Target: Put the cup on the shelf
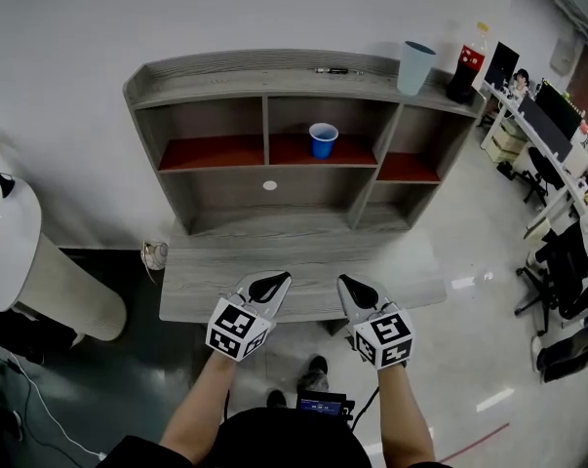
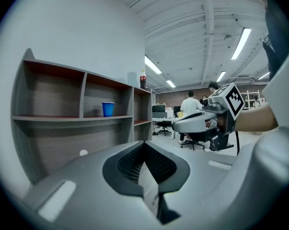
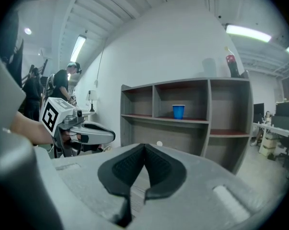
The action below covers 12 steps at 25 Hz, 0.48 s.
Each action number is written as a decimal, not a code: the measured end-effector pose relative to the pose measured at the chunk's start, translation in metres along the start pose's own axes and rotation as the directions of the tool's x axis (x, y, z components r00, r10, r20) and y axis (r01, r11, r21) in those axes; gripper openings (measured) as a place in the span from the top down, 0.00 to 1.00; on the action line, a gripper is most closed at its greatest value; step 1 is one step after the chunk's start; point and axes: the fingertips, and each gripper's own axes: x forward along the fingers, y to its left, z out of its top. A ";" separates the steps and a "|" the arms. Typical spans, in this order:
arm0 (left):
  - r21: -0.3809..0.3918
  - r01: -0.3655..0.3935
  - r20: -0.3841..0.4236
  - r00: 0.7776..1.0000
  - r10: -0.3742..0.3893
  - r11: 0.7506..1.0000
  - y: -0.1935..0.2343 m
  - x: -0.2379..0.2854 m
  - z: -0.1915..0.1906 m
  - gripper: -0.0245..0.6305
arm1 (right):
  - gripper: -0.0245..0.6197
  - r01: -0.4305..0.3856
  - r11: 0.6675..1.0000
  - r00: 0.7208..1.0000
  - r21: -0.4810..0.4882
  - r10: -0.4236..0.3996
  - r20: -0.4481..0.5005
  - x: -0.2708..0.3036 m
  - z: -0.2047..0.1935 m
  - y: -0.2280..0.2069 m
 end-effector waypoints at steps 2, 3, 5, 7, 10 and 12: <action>0.004 -0.006 -0.001 1.000 0.006 1.000 -0.002 -0.001 0.000 0.96 | 0.96 0.010 1.000 1.000 -0.001 -0.010 -0.002 -0.003 -0.001 0.001; 0.007 -0.007 -0.002 1.000 0.007 1.000 -0.003 -0.002 0.001 0.96 | 0.96 0.016 1.000 1.000 -0.002 -0.016 -0.003 -0.005 -0.001 0.001; 0.013 -0.006 -0.003 1.000 0.006 1.000 -0.004 -0.002 0.002 0.96 | 0.96 0.026 1.000 1.000 -0.005 -0.026 -0.003 -0.007 0.000 0.001; 0.019 -0.004 -0.002 1.000 0.004 1.000 -0.005 -0.003 0.005 0.96 | 0.96 0.032 0.999 0.999 -0.009 -0.032 0.005 -0.009 0.003 0.001; 0.028 0.002 0.001 1.000 -0.002 1.000 -0.005 -0.002 0.010 0.96 | 0.96 0.047 0.999 0.999 -0.018 -0.047 0.025 -0.011 0.012 -0.002; 0.032 0.002 0.006 1.000 -0.003 0.999 -0.005 -0.001 0.012 0.96 | 0.96 0.054 0.998 0.998 -0.025 -0.053 0.036 -0.011 0.017 -0.003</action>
